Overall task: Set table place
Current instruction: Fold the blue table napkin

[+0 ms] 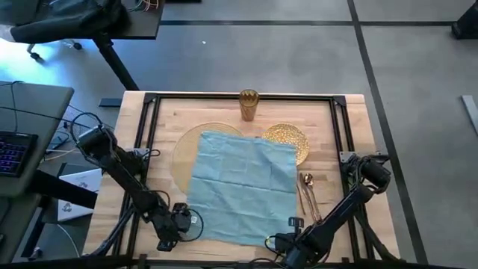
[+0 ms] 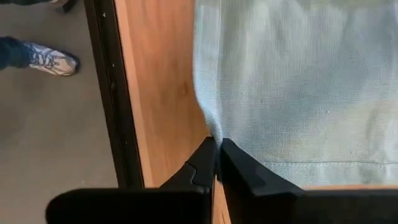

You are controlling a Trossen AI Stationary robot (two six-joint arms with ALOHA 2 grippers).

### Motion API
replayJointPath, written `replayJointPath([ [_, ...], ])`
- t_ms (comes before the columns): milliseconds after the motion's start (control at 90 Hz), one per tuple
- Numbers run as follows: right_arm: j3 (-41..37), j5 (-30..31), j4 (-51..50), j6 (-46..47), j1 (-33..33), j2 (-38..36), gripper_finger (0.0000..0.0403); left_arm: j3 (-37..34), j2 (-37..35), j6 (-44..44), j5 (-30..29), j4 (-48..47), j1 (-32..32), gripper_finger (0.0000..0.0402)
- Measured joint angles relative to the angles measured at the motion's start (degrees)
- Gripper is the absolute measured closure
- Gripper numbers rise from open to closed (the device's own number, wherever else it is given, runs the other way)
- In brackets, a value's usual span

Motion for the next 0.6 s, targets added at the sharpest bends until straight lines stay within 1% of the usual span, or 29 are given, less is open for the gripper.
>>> replayJointPath([
  [89,0.0,-0.2,-0.4,0.0,-0.1,0.0,0.0403,3.1,2.0,-4.1,0.6,-5.3,0.5,0.0309],
  [133,0.0,-0.5,-0.7,-0.1,-0.2,-0.3,0.0403,4.9,2.5,-6.9,1.4,-8.8,0.9,0.0334],
  [189,0.0,-0.4,-1.4,-0.1,-0.5,-1.0,0.0403,7.0,2.4,-10.3,1.9,-14.0,1.1,0.0374],
  [233,0.0,0.2,-1.9,-0.1,-0.7,-2.0,0.0403,8.7,1.9,-11.7,1.5,-17.3,0.8,0.0389],
  [311,0.1,2.8,-3.3,-0.4,-1.2,-4.2,0.0403,12.0,0.9,-12.8,-0.9,-25.7,0.3,0.0397],
  [367,0.1,5.7,-4.2,-0.5,-1.7,-5.6,0.0403,15.6,-0.3,-12.9,-2.2,-31.2,-0.1,0.0400],
  [478,0.1,10.5,-4.4,-1.6,-3.2,-7.6,0.0403,21.7,-2.1,-15.2,-6.3,-46.1,-0.7,0.0401],
  [522,0.1,10.6,-3.8,-2.9,-3.9,-7.9,0.0403,23.5,-3.1,-16.0,-8.2,-48.0,-1.0,0.0401],
  [600,0.1,10.3,-3.3,-4.6,-5.1,-7.9,0.0403,25.4,-5.7,-17.3,-11.5,-46.9,-1.3,0.0401],
])
